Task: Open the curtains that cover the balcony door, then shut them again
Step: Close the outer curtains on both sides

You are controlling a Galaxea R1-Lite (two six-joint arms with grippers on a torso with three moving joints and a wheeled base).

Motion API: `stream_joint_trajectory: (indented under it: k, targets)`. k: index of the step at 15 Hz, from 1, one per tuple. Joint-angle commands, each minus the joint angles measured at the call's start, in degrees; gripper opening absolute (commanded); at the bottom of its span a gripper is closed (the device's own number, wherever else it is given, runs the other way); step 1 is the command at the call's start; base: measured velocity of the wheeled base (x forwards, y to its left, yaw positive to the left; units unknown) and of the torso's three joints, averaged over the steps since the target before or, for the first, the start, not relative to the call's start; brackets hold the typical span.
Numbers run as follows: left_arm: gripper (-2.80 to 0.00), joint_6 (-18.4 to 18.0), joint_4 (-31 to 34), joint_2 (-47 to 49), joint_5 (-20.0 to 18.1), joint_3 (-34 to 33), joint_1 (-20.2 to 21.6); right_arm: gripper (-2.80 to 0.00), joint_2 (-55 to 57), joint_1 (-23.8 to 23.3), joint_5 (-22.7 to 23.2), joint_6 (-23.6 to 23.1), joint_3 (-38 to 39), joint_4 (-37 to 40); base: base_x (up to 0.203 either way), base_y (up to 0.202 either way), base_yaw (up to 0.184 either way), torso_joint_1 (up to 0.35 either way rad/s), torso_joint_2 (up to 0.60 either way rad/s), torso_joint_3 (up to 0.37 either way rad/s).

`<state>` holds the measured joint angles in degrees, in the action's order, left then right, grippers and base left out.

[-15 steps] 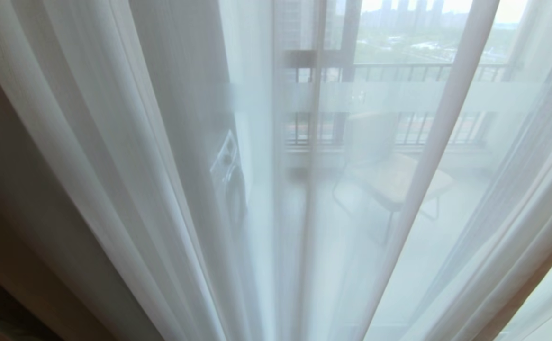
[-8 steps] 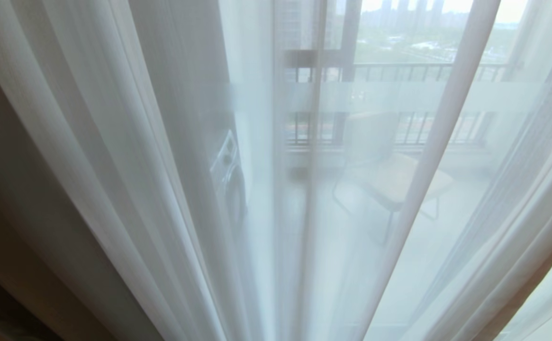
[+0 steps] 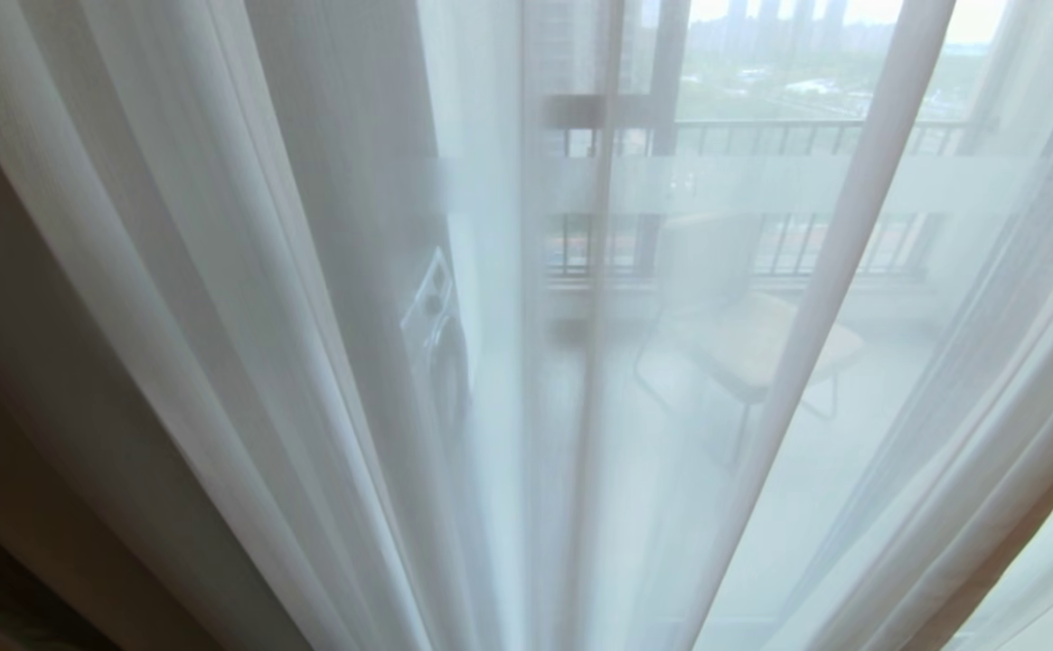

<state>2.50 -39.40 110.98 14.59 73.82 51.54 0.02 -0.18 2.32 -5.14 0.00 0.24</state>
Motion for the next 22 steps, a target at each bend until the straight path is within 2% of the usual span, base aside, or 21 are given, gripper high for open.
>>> stream_joint_trajectory:
  k: [1,4,11,12,22]
  targets:
    - [0.0,0.05,-1.05,1.87,-0.91,1.04,-0.03,-2.8,-0.02,0.01,0.06,-0.04,0.0,0.02,0.0,0.0,0.0,0.0,0.0,0.0]
    - [0.0,0.05,-3.14,2.66,-2.46,1.32,-0.13,-2.8,-0.02,0.01,0.06,-0.04,0.0,0.02,0.0,0.0,0.0,0.0,0.0,0.0]
    - [0.0,0.05,-4.37,2.93,-2.99,1.41,-0.21,-2.8,-0.02,0.01,0.06,-0.04,0.0,0.02,0.0,0.0,0.0,0.0,0.0,0.0]
    - [-2.8,0.05,-4.31,2.93,-2.99,1.41,-0.3,-2.8,-0.02,0.01,0.06,-0.04,0.0,0.02,0.0,0.0,0.0,0.0,0.0,0.0]
    - [-2.8,0.05,-7.27,2.15,-3.96,0.99,-0.13,-2.8,-0.02,0.01,0.06,-0.04,0.0,0.02,0.0,0.0,0.0,0.0,0.0,0.0]
